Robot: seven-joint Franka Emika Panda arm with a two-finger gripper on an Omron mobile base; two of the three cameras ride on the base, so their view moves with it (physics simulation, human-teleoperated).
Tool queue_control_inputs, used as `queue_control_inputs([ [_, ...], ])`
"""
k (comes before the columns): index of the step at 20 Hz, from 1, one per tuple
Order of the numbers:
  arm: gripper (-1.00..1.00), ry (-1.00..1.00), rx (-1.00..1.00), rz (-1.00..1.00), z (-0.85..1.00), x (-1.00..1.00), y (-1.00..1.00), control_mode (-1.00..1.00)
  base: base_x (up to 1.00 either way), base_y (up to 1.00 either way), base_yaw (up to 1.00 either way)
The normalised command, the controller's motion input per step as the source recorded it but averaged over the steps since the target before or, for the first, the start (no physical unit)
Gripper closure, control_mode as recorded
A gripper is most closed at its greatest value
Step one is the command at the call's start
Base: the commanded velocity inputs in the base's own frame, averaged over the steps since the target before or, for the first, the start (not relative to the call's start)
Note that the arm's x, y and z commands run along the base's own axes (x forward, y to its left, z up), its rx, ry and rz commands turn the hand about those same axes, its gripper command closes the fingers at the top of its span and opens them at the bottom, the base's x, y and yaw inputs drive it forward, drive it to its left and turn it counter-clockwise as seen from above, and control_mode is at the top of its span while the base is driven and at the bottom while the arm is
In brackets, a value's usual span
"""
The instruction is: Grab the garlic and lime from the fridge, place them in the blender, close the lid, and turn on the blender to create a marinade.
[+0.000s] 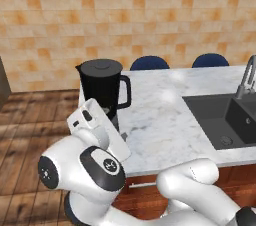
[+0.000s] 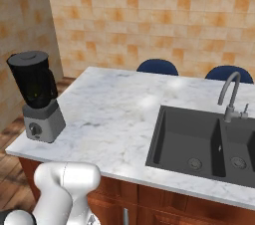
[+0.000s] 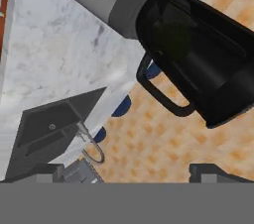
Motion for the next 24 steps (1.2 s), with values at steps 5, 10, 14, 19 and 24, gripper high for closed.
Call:
queue_control_inputs([
  [5, -1.00, 0.00, -0.09, -0.10, -1.00, -0.53, 0.00, -1.00, 0.00, 0.00, 0.00],
  [10, -1.00, 0.04, -0.11, -0.05, -0.95, 0.02, -0.09, -1.00, 0.00, 0.00, 0.00],
  [14, -1.00, 0.05, -0.10, 0.00, -0.74, 0.44, -0.17, -1.00, 0.00, 0.00, 0.00],
  [19, -1.00, 0.12, -0.15, 0.00, -0.67, 0.51, 0.01, -1.00, 0.00, 0.00, 0.00],
  [24, -1.00, 0.16, -0.13, -0.04, -0.43, 0.40, 0.10, -1.00, 0.00, 0.00, 0.00],
])
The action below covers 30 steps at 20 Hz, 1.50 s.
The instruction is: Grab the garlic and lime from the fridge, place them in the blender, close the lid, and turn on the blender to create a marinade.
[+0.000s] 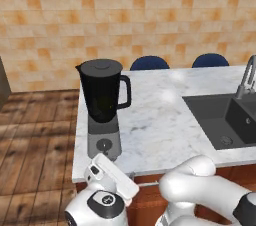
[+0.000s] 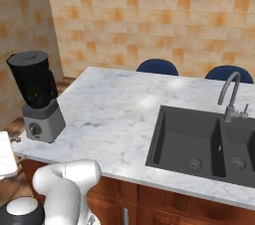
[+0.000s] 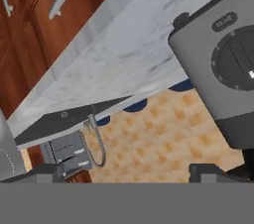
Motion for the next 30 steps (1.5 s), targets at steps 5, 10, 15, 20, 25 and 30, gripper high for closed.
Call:
queue_control_inputs([
  [5, -1.00, 0.14, -0.14, -0.09, -0.31, 0.43, 0.15, -1.00, 0.00, 0.00, 0.00],
  [10, -1.00, 0.08, -0.16, -0.06, -0.45, 0.37, 0.26, -1.00, 0.00, 0.00, 0.00],
  [15, -1.00, 0.02, -0.16, -0.03, -0.43, 0.28, 0.27, -1.00, 0.00, 0.00, 0.00],
  [20, -1.00, 0.00, -0.11, -0.02, -0.21, 0.28, 0.15, -1.00, 0.00, 0.00, 0.00],
  [25, -1.00, 0.00, -0.07, -0.01, -0.21, 0.24, 0.04, -1.00, 0.00, 0.00, 0.00],
  [30, -1.00, 0.00, -0.05, -0.02, -0.20, 0.23, 0.00, -1.00, 0.00, 0.00, 0.00],
])
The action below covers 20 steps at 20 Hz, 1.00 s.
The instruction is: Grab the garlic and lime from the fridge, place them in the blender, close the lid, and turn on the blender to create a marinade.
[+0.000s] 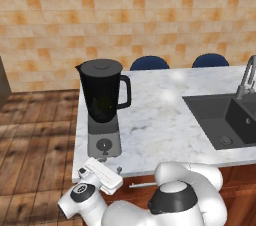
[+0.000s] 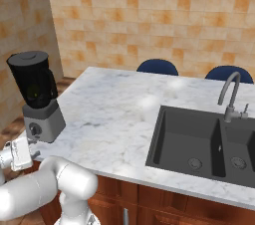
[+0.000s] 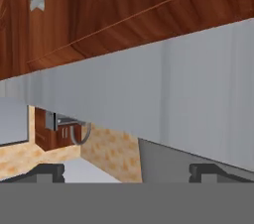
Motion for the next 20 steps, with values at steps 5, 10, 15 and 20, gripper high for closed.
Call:
queue_control_inputs([
  [5, -1.00, 0.00, -0.02, 0.00, -0.09, 0.34, 0.00, -1.00, 0.00, 0.00, 0.00],
  [10, -1.00, 0.00, -0.01, 0.00, -0.15, 0.44, 0.00, -1.00, 0.00, 0.00, 0.00],
  [15, -1.00, 0.00, 0.00, 0.00, -0.30, 0.45, 0.00, -1.00, 0.00, 0.00, 0.00],
  [20, -1.00, 0.00, 0.00, 0.00, -0.14, 0.44, 0.00, -1.00, 0.00, 0.00, 0.00],
])
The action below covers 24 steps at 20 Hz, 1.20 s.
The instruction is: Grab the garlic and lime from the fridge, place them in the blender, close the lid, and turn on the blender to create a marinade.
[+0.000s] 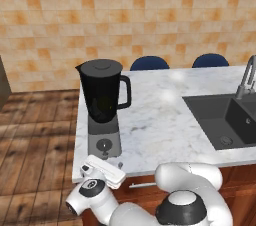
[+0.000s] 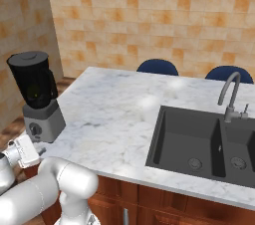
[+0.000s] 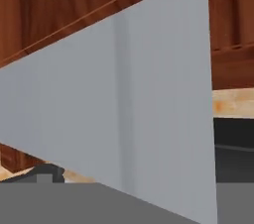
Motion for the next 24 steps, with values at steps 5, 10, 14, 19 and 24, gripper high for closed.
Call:
queue_control_inputs([
  [5, -1.00, -0.06, 0.00, 0.00, 0.00, 0.08, 0.00, -1.00, 0.00, 0.00, 0.00],
  [10, -1.00, -0.08, 0.00, 0.00, 0.06, -0.22, 0.00, -1.00, 0.00, 0.00, 0.00],
  [14, -1.00, -0.05, 0.00, 0.00, 0.11, -0.03, 0.00, -1.00, 0.00, 0.00, 0.00],
  [19, -1.00, 0.00, 0.00, 0.00, 0.00, 0.02, 0.00, -1.00, 0.00, 0.00, 0.00],
  [24, -1.00, 0.00, 0.00, 0.00, 0.00, 0.17, 0.00, -1.00, 0.00, 0.00, 0.00],
])
